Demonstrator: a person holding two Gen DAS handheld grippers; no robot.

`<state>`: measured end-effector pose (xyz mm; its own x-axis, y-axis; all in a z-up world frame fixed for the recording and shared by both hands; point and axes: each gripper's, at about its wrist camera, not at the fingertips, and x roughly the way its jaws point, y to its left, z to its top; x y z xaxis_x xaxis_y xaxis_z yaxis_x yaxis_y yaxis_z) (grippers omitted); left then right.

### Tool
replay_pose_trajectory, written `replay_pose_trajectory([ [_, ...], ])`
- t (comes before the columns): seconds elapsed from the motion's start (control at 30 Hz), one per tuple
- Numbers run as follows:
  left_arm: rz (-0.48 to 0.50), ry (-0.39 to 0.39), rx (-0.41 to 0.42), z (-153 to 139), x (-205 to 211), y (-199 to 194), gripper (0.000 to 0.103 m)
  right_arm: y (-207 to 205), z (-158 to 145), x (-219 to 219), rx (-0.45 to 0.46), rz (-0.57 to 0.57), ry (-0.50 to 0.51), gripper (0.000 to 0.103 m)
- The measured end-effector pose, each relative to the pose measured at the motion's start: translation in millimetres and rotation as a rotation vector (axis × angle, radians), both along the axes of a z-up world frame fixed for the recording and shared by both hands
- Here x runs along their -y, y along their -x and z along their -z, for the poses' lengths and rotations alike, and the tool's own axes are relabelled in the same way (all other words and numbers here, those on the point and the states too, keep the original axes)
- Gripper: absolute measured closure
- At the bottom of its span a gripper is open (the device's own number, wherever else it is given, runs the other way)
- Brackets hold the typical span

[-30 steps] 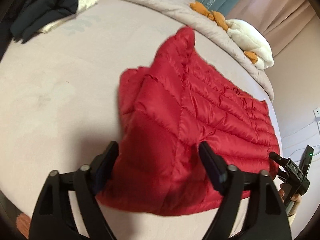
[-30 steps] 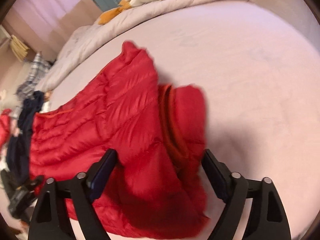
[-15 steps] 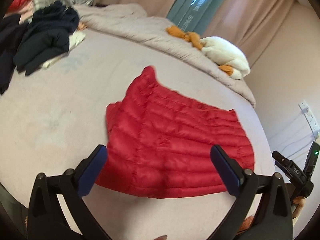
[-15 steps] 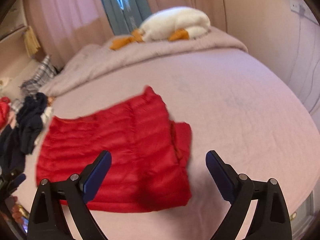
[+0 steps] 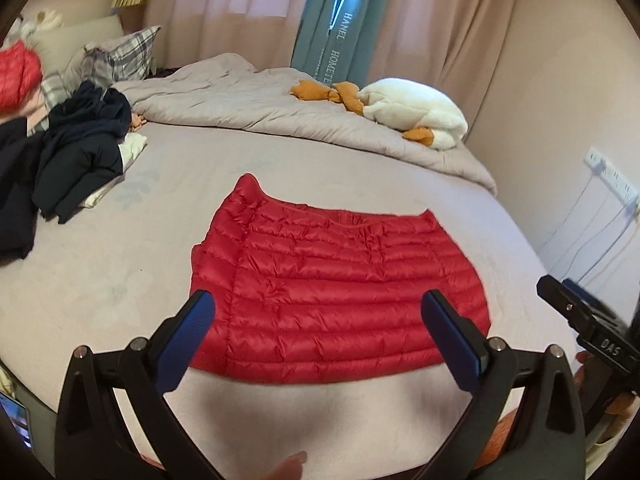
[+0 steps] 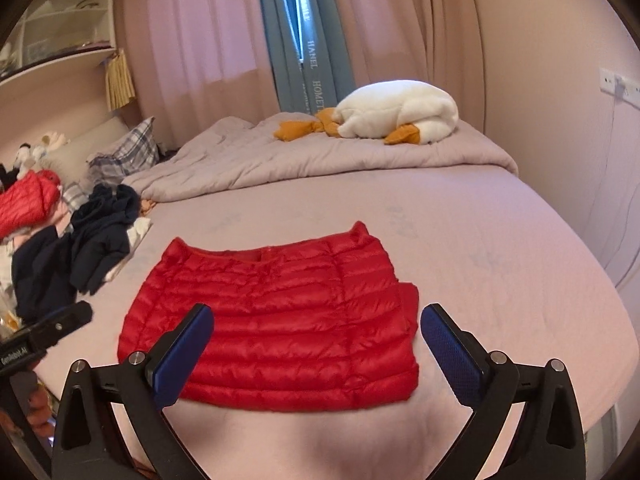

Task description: Fold large clothes

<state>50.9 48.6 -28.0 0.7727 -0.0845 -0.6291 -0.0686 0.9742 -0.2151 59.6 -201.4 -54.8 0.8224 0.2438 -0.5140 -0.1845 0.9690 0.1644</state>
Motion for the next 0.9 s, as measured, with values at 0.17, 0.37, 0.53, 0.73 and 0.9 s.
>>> replay_pose_trajectory([
  [0.17,0.0,-0.08,-0.053,15.6,16.3,-1.5,0.0,8.3,8.2,-11.6,-0.009,-0.016,0.028,0.001],
  [0.37,0.002,-0.103,-0.07,22.6,21.6,0.6,0.0,13.5,15.6,-19.5,-0.026,-0.031,0.053,0.001],
  [0.53,0.005,-0.109,-0.085,25.5,25.2,1.0,0.0,16.0,16.5,-18.6,-0.034,-0.038,0.027,0.001],
  [0.73,0.004,-0.105,-0.104,29.2,24.2,1.0,0.0,18.9,17.2,-20.1,-0.036,-0.028,0.036,0.001],
  [0.9,0.008,-0.096,-0.114,30.8,25.0,0.9,0.0,19.7,17.8,-22.2,-0.039,-0.025,0.046,0.001],
])
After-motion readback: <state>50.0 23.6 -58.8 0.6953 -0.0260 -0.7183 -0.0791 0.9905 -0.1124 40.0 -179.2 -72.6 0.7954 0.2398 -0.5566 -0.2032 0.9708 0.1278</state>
